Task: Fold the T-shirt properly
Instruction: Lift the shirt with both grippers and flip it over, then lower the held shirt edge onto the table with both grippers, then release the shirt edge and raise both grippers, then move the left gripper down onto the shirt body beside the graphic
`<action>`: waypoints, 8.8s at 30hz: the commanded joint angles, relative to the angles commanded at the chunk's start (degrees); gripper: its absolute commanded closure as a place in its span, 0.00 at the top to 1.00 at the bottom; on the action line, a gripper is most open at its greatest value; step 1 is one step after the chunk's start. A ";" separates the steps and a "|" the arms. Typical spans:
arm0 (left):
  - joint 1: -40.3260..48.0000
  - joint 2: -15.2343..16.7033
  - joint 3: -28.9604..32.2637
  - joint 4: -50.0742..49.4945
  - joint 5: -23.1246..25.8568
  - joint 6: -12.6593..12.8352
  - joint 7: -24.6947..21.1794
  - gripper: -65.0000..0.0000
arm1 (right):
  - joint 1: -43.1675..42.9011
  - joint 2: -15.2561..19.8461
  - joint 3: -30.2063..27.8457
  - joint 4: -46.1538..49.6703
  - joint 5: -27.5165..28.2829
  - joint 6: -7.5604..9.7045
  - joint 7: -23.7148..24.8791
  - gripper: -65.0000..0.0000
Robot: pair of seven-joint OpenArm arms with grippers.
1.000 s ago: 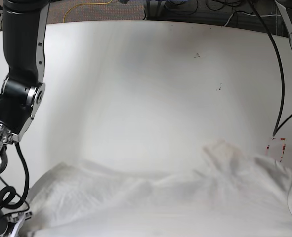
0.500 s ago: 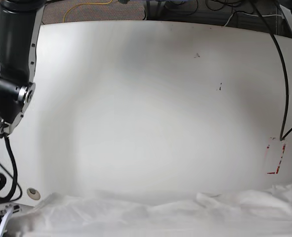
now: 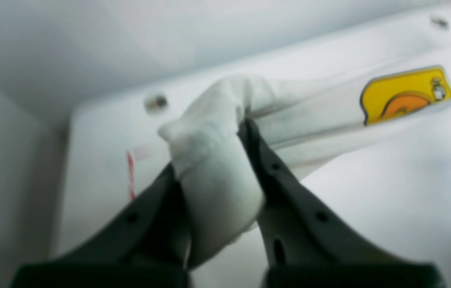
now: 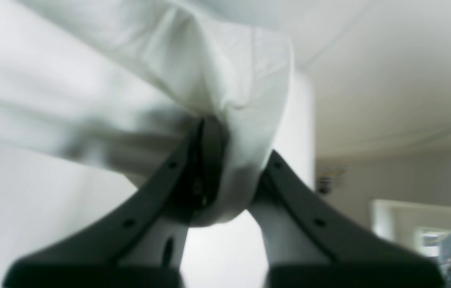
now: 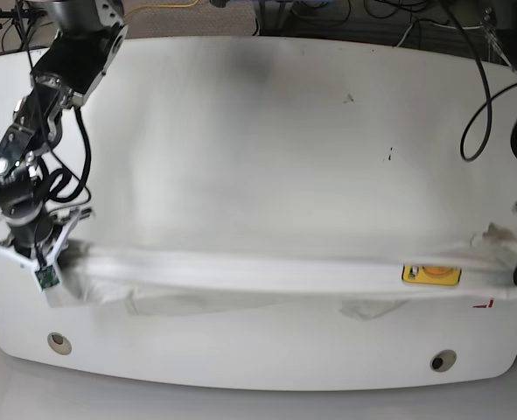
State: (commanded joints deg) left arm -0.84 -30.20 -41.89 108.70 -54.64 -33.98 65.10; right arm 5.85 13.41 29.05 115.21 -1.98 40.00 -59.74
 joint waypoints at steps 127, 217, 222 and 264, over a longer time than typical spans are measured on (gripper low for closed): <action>29.36 11.43 7.30 1.32 19.34 -6.02 4.04 0.74 | -22.51 -12.66 7.38 1.32 10.81 0.00 4.13 0.94; 13.36 15.74 4.31 5.45 22.33 -6.02 11.78 0.69 | -28.66 -8.18 -9.85 0.79 13.01 0.00 5.80 0.63; 5.98 20.31 5.71 4.22 23.65 -6.02 11.78 0.70 | -28.57 -8.44 -9.93 0.70 13.01 0.00 5.80 0.63; -3.08 25.58 26.64 -14.77 36.92 -2.99 6.24 0.11 | -26.99 -9.41 -9.76 0.70 12.92 0.00 5.89 0.63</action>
State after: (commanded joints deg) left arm -3.91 -4.62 -15.25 93.93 -17.71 -36.97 71.34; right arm -21.14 4.00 19.30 115.91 10.95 40.00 -53.85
